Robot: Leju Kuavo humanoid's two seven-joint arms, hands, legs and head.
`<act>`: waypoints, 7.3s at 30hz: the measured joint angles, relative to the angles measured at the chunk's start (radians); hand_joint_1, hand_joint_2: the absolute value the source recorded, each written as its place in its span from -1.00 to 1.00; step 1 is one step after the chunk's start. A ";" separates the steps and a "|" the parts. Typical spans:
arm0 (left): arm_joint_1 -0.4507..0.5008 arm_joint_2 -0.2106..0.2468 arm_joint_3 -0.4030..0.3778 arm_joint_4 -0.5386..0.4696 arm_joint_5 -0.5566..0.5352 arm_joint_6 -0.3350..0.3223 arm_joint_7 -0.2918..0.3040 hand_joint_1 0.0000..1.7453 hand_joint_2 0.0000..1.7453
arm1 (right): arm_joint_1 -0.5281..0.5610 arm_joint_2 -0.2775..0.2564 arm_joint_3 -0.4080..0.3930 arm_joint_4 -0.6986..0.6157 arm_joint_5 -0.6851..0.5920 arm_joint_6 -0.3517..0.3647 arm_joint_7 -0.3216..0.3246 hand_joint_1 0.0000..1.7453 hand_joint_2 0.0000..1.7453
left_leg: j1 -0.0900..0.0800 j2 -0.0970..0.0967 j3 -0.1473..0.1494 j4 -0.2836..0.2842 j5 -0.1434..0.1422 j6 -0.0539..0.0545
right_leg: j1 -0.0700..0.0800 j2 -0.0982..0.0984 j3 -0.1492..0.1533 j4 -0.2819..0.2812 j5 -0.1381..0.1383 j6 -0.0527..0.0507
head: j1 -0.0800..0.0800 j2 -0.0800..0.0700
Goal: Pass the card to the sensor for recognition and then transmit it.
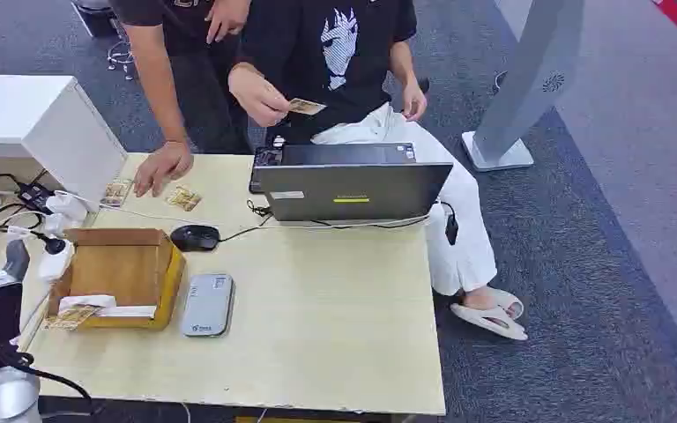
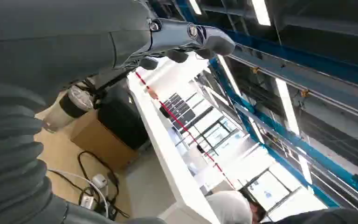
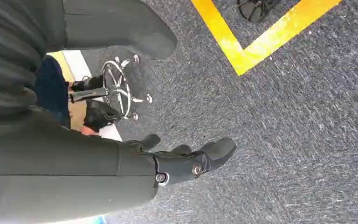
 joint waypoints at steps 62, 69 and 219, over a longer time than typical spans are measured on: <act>-0.239 0.088 -0.324 0.433 -0.357 -0.136 0.245 1.00 1.00 | -0.004 -0.006 -0.008 0.000 0.148 0.060 0.025 -1.00 1.00 | 0.000 0.000 -0.007 0.000 0.003 0.001 | 0.000 0.000 -0.007 0.000 0.003 0.000 | 0.000 0.000; -0.232 0.088 -0.369 0.432 -0.407 -0.213 0.302 1.00 1.00 | -0.003 -0.006 -0.008 0.000 0.155 0.060 0.027 -1.00 1.00 | 0.000 0.000 -0.007 0.000 0.003 0.001 | 0.000 0.000 -0.007 0.000 0.003 0.000 | 0.000 0.000; -0.287 0.303 -0.726 0.336 -0.407 -0.517 0.463 1.00 1.00 | 0.007 0.030 -0.216 0.000 0.278 0.061 0.030 -1.00 1.00 | 0.000 -0.002 -0.006 0.000 0.004 0.001 | 0.000 -0.002 -0.005 0.000 0.003 0.000 | 0.000 0.000</act>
